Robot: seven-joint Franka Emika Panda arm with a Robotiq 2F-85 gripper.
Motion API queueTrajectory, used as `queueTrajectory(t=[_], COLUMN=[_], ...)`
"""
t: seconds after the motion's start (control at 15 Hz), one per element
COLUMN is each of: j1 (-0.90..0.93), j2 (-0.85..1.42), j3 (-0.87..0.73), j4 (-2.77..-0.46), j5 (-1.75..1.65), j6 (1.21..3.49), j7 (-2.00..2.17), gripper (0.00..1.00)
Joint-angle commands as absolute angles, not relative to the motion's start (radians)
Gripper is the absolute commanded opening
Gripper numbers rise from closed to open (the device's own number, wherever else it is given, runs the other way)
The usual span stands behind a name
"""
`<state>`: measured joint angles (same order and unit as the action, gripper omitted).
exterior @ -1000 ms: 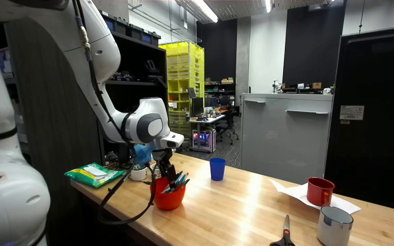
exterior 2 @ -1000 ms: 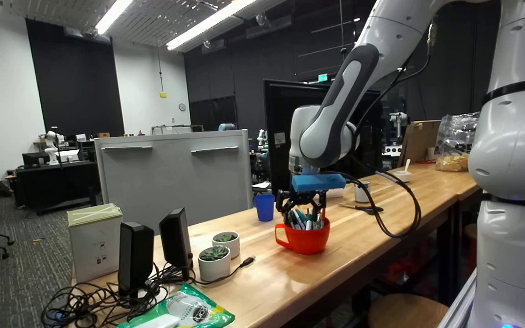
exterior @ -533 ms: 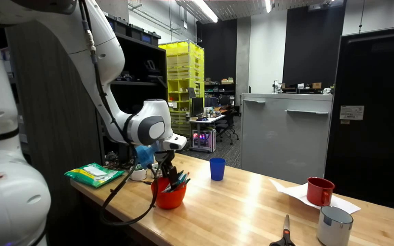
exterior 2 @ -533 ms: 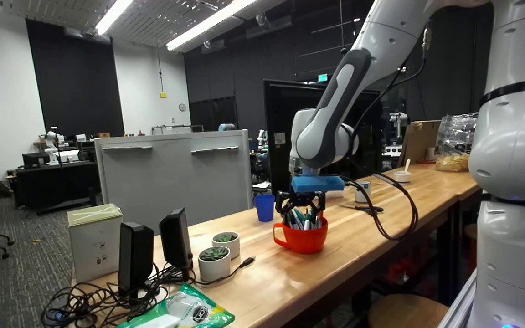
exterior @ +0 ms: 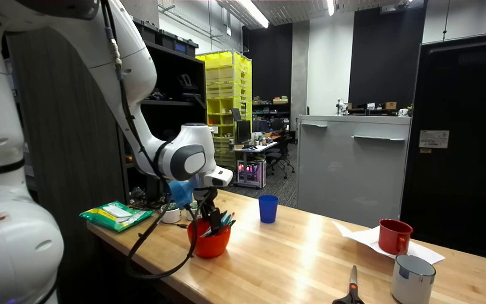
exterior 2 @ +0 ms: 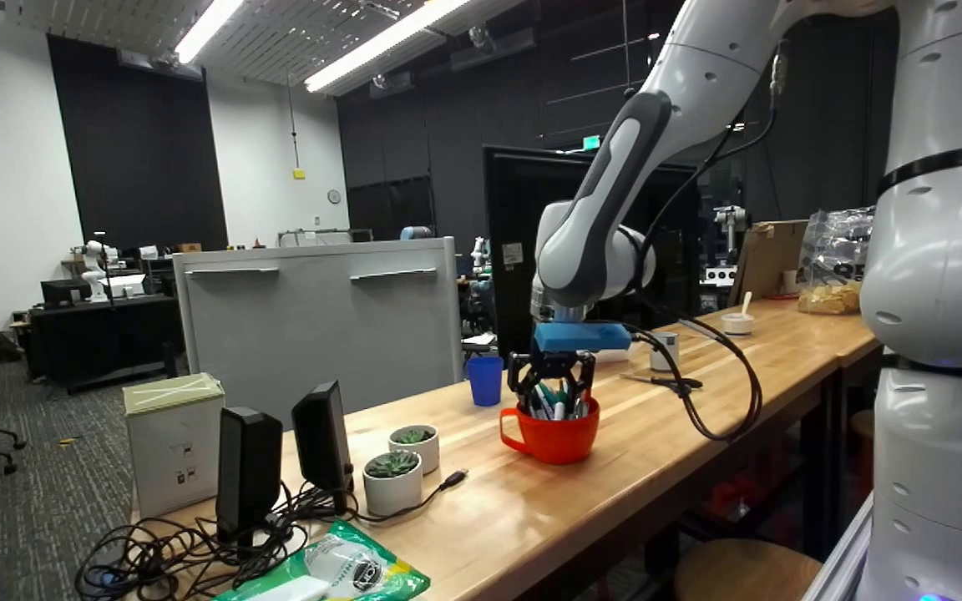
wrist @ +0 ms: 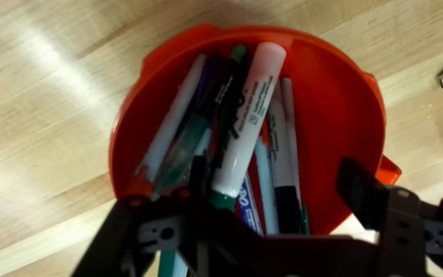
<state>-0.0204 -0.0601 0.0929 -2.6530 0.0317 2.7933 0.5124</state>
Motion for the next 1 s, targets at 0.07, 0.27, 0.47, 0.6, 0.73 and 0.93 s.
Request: queueTrajectory(t=[0.07,0.27,0.47,0.6,0.73,0.93], j1=[-0.002,-0.002,0.001,0.003,0.005,0.004], j2=[-0.056,-0.056,-0.057,-0.058,-0.06,-0.07], j3=[0.075,0.076,0.079,0.08,0.081,0.082], j4=[-2.654,-2.654,-2.656,-2.656,-2.657,-2.66], j5=[0.07,0.064,0.056,0.051,0.047,0.031], j6=[2.805,2.804,2.803,2.804,2.802,2.799], j7=[0.464,0.468,0.474,0.478,0.481,0.491], gripper=[0.46,0.23,0.01,0.05,0.05,0.05])
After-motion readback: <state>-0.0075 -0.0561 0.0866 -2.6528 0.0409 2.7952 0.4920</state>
